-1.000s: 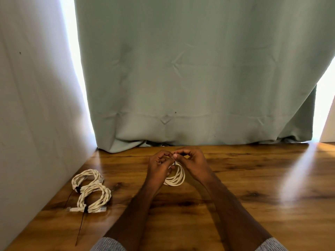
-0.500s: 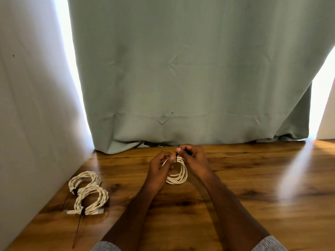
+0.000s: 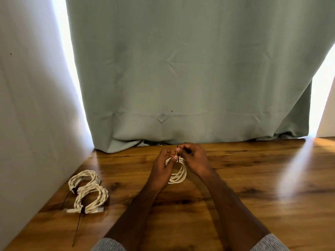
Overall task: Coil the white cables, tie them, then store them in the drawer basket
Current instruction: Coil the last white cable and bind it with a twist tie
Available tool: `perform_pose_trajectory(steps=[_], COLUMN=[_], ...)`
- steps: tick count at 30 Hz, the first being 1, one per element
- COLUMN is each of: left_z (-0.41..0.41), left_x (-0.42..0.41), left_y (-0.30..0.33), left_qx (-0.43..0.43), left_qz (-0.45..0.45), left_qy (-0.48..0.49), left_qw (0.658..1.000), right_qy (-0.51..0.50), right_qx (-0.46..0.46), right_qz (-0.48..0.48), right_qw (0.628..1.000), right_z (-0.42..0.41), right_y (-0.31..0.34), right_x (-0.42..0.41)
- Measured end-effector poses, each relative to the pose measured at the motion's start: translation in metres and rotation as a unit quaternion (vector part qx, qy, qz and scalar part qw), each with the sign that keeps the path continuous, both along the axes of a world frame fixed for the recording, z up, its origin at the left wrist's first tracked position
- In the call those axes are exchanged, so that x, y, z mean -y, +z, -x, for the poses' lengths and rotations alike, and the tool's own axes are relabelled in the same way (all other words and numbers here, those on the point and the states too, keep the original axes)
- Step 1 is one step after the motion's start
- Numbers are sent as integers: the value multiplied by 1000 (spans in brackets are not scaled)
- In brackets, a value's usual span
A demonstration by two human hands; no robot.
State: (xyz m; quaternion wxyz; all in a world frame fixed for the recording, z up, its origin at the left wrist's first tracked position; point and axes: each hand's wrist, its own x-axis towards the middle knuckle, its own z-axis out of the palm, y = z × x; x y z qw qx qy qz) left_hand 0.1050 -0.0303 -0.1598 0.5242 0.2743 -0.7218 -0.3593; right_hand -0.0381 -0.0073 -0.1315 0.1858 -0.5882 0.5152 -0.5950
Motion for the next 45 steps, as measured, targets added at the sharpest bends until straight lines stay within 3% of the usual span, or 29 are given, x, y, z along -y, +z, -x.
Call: perform_pose_trajectory(steps=[8, 19, 23, 26, 34, 39, 45], left_z=[1, 1, 0, 1, 4, 2, -3], left_x=[1, 4, 2, -2, -1, 3, 7], left_y=[2, 4, 7, 13, 18, 13, 6], left_qx=[-66, -73, -98, -109, -14, 16, 72], left_qz=[-40, -20, -49, -75, 35, 73, 47], left_qy=[0, 51, 57, 55, 146, 127, 94], left_qw=[997, 996, 992, 990, 989, 989, 992], right_qy=[-32, -21, -22, 1, -18, -19, -45], right_qx=[-18, 1, -17, 23, 53, 102, 77], right_qz=[68, 14, 5, -23, -42, -63, -91], right_qw=[997, 1000, 1000, 999, 998, 993, 992], right_z=[-9, -16, -17, -19, -22, -22, -20], right_y=[0, 3, 3, 6, 19, 15, 4], right_x=[0, -1, 0, -4, -7, -3, 3])
